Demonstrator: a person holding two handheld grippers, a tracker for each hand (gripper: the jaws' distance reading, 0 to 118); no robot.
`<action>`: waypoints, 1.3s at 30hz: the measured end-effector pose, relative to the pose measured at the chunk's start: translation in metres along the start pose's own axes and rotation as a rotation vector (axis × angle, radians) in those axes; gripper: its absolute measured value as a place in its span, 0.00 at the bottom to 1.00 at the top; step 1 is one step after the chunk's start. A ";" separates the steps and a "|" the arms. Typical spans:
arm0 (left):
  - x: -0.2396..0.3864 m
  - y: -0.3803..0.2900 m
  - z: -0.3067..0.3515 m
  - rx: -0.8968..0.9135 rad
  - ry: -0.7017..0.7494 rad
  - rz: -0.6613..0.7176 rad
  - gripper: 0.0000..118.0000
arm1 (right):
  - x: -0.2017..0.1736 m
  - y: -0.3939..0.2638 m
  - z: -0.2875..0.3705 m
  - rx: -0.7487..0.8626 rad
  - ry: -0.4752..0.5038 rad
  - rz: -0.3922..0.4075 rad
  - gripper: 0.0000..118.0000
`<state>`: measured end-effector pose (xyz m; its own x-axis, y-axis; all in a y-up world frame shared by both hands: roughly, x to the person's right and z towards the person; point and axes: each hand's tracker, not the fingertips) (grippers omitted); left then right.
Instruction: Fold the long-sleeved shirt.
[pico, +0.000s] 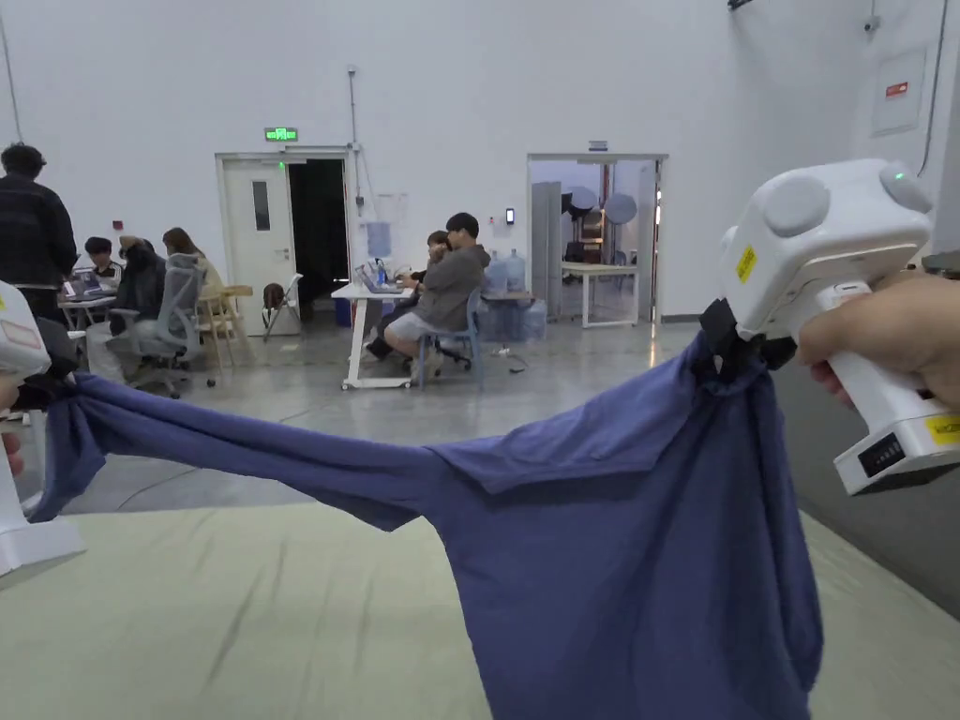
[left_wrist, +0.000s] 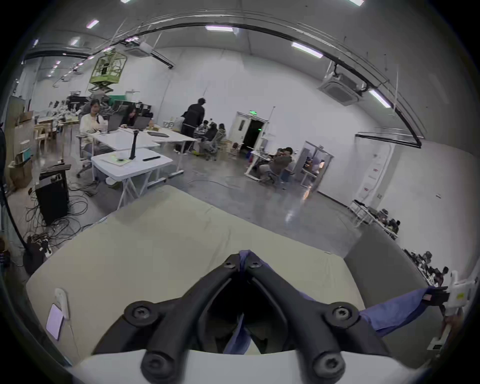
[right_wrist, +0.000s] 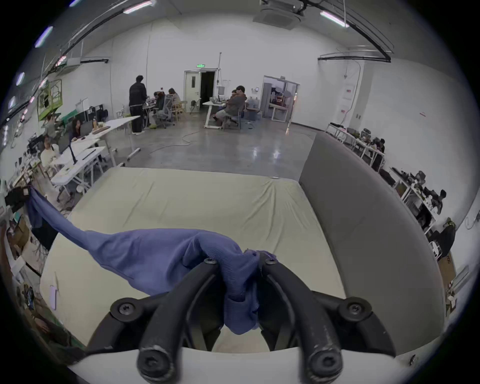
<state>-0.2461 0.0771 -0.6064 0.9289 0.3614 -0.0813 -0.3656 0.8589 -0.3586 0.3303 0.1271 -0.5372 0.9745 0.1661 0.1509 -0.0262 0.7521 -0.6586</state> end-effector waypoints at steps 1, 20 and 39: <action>-0.002 0.004 -0.004 0.002 0.012 0.007 0.00 | 0.000 0.004 -0.005 -0.006 -0.003 -0.001 0.14; -0.083 -0.176 -0.098 -0.426 0.114 -0.026 0.00 | -0.071 -0.173 -0.185 -0.256 0.071 0.125 0.14; -0.267 -0.395 0.068 -0.753 0.249 -0.008 0.00 | -0.099 -0.490 -0.106 -0.591 0.292 0.269 0.14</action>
<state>-0.3539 -0.3346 -0.3799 0.9498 0.1879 -0.2501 -0.3028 0.3522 -0.8856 0.2698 -0.3256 -0.3074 0.9734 0.0571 -0.2220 -0.2292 0.2232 -0.9474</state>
